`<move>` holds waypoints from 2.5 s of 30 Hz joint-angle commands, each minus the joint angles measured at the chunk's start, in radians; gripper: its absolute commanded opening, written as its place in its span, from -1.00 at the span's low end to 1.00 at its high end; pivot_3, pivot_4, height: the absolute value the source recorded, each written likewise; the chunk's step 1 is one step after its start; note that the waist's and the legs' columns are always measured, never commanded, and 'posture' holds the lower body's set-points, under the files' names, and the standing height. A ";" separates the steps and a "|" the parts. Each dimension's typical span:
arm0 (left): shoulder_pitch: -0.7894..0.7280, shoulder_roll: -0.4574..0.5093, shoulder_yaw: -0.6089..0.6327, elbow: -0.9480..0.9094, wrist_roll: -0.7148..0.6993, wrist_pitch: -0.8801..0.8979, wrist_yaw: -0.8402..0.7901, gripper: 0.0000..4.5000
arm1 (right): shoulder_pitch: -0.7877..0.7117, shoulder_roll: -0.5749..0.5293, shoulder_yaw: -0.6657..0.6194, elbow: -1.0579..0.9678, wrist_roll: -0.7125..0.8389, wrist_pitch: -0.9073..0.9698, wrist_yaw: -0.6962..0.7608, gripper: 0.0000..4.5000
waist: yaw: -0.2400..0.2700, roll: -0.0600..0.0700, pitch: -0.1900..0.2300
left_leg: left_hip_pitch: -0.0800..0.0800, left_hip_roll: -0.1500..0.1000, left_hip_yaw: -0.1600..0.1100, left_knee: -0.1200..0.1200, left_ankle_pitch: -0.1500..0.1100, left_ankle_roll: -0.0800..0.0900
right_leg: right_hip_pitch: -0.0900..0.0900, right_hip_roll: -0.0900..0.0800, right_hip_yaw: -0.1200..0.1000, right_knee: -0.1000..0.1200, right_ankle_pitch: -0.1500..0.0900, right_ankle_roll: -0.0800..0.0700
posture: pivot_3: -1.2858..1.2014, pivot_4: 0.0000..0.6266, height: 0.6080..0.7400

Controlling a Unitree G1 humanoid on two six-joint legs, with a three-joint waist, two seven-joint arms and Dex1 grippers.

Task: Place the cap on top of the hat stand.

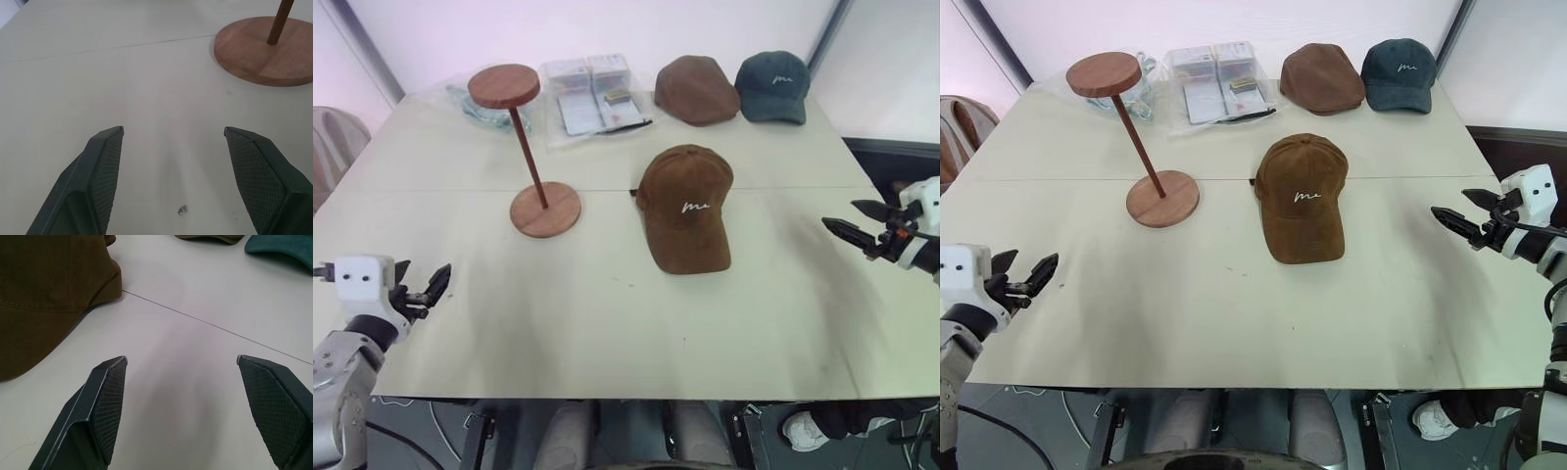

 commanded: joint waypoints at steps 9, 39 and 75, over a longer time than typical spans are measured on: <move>0.001 0.020 0.002 -0.007 -0.002 -0.032 -0.011 0.52 | 0.020 -0.010 -0.031 -0.068 0.018 0.010 0.001 0.62 | 0.001 0.000 0.000 | 0.000 0.000 0.000 0.000 0.000 0.000 | 0.000 0.000 0.000 0.000 0.000 0.000 | 0.03 -0.52 1.00; -0.058 0.200 0.034 -0.097 -0.197 0.121 -0.173 0.52 | 0.045 -0.015 -0.027 -0.132 -0.002 0.000 -0.029 0.62 | 0.001 -0.001 0.001 | 0.000 0.000 0.000 0.000 0.000 0.000 | 0.000 0.000 0.000 0.000 0.000 0.000 | 0.03 -0.52 1.00; -0.272 0.330 -0.079 -0.039 -0.459 0.280 -0.250 0.52 | 0.594 0.063 0.171 -0.651 -0.814 -0.623 -0.614 0.62 | -0.001 -0.009 0.006 | 0.000 0.001 0.002 0.000 0.000 0.001 | -0.001 0.000 0.001 0.000 0.001 -0.001 | 0.03 -0.52 1.00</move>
